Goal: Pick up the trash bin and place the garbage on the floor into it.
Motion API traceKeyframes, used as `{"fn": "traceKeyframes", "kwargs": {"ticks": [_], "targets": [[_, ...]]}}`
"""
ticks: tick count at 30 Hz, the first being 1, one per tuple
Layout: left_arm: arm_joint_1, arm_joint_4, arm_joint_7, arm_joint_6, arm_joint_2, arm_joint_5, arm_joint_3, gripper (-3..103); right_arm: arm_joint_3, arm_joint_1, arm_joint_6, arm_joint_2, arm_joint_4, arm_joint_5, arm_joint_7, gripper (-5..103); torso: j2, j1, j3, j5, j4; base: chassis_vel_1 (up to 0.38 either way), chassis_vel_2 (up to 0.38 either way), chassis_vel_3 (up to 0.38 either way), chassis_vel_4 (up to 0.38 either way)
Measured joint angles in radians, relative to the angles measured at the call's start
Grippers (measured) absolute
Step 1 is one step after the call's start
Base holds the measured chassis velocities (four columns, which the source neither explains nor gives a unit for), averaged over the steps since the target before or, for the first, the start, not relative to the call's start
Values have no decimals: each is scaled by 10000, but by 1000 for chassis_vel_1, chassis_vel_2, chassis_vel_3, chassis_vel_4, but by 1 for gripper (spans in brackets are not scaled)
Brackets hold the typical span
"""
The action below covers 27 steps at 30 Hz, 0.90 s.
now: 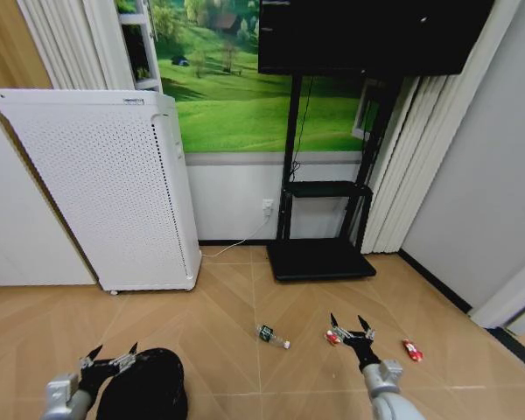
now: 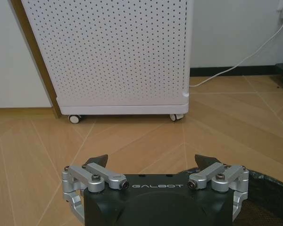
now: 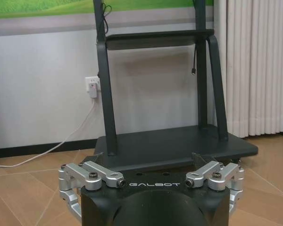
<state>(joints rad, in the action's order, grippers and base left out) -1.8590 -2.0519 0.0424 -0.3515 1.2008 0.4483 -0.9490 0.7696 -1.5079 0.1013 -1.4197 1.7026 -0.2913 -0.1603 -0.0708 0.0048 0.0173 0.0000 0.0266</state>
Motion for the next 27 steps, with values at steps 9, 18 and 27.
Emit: {"fn": "traceKeyframes", "kwargs": {"ticks": [9, 18, 27], "targets": [[-275, 88, -8, -9, 103, -144, 168, 100, 29, -76, 42, -22, -214, -254, 238, 100, -21, 5, 17, 0, 1, 0, 0, 0, 0], [-564, 163, -17, -153, 190, -186, 211, 100, 121, -494, -192, -161, 264, -412, 557, 100, -36, 8, 28, 0, 1, 0, 0, 0, 0], [-692, 666, 111, -165, 366, -554, 447, 100, 185, -599, -242, -247, 361, -294, 837, 100, -46, 10, 36, 0, 0, 0, 0, 0, 0]]}}
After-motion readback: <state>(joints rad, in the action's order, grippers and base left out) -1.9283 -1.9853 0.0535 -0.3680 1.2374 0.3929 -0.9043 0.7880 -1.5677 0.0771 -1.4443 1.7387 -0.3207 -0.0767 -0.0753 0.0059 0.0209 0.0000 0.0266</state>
